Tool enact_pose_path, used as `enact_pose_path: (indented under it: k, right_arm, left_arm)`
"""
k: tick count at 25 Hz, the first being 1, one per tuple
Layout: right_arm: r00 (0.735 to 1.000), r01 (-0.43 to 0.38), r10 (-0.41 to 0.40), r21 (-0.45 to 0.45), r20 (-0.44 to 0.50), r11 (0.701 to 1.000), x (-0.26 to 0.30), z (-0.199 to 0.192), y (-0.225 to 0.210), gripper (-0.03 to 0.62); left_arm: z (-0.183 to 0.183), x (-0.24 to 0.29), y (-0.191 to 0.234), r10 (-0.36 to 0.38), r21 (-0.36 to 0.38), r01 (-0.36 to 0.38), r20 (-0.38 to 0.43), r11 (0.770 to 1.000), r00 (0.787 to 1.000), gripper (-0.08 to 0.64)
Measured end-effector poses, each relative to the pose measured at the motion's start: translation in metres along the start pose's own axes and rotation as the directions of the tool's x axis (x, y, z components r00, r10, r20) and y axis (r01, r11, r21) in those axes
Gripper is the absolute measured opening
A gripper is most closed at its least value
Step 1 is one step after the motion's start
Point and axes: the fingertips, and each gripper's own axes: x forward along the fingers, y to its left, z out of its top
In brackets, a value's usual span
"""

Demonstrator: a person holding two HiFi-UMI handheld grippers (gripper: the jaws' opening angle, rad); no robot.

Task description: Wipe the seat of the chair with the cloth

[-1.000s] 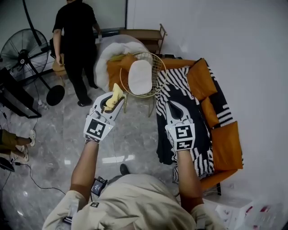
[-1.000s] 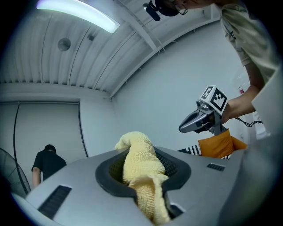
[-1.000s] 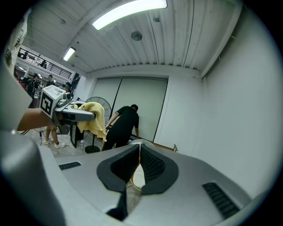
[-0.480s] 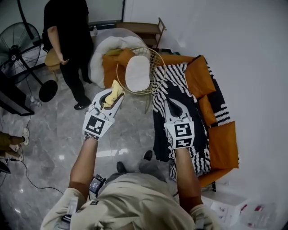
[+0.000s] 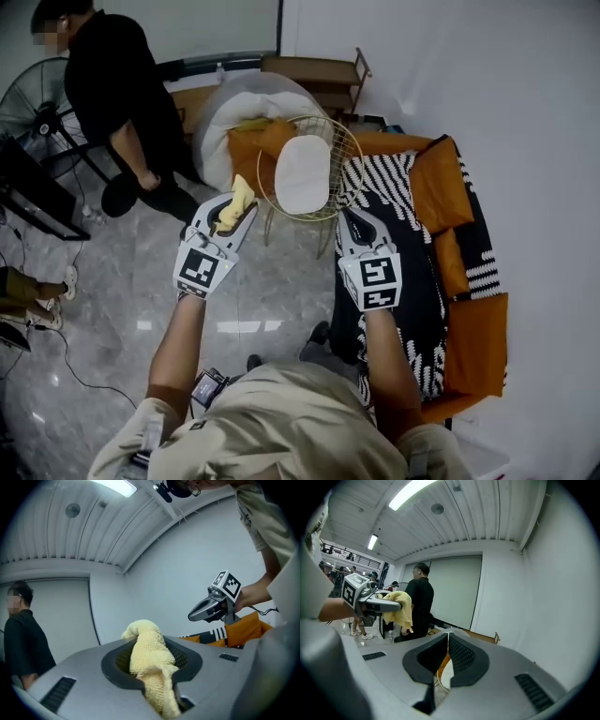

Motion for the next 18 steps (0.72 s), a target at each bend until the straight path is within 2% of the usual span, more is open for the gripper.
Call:
enact_pose_path:
  k: [6, 9, 12, 18]
  right_arm:
    - [0.998, -0.063, 0.063, 0.007, -0.004, 0.998, 0.048, -0.01, -0.072, 0.025]
    - [0.995, -0.099, 0.099, 0.008, 0.003, 0.995, 0.069, -0.014, -0.097, 0.026]
    - [0.992, -0.128, 0.128, 0.005, 0.01, 0.992, 0.089, -0.018, -0.121, 0.025]
    - [0.987, -0.16, 0.16, 0.027, 0.0, 0.987, 0.131, -0.022, -0.135, 0.025]
  left_arm:
    - [0.0, 0.078, 0.008, 0.043, 0.014, -0.043, -0.036, 0.999, 0.998, 0.118]
    - [-0.004, 0.106, 0.011, 0.076, -0.014, -0.077, -0.074, 0.997, 0.994, 0.118]
    - [-0.007, 0.13, 0.015, 0.106, 0.0, -0.107, -0.088, 0.994, 0.99, 0.118]
    - [-0.027, 0.157, 0.041, 0.124, 0.017, -0.123, -0.11, 0.992, 0.986, 0.118]
